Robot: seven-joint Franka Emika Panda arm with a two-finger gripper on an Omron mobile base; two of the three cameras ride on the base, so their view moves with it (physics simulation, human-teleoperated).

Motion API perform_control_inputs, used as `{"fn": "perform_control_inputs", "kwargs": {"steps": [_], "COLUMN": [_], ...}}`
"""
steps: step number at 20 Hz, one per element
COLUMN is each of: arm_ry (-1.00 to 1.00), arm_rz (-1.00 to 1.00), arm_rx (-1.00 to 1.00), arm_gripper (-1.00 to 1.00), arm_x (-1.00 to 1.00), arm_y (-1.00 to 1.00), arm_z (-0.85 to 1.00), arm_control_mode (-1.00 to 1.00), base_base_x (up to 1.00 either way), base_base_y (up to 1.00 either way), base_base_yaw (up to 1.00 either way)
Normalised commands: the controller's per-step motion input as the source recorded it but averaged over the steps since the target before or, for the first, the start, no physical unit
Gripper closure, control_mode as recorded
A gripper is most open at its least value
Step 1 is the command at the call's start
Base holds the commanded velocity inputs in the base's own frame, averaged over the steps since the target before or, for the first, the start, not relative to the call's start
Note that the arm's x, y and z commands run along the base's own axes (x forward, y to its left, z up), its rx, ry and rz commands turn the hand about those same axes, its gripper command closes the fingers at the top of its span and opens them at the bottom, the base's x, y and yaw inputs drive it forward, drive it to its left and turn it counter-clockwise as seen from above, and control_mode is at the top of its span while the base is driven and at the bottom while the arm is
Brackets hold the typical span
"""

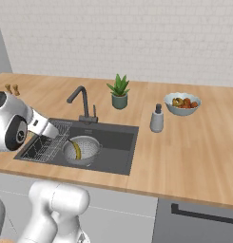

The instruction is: Put the colander in the sink, put the kiwi, banana, orange in the colander, and turn on the sink faucet and pour water over the colander.

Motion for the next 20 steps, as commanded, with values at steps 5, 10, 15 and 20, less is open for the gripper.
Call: {"fn": "perform_control_inputs", "kwargs": {"steps": [5,10,15,20], "arm_ry": [0.24,0.28,0.14,0.01], "arm_rz": [0.00,0.01,0.04,0.11], "arm_rx": [0.00,0.00,0.00,0.00], "arm_gripper": [-1.00,-1.00,-1.00,-1.00], "arm_x": [-0.18,-0.01,0.11,0.37], "arm_y": [1.00,0.84,0.59,0.52], "arm_z": [0.15,0.01,-0.30,-0.56], "arm_control_mode": [-1.00,-1.00,-1.00,-1.00], "base_base_x": [0.00,0.00,0.00,0.00], "base_base_y": [0.00,0.00,0.00,0.00], "base_base_yaw": [0.00,0.00,0.00,0.00]}}
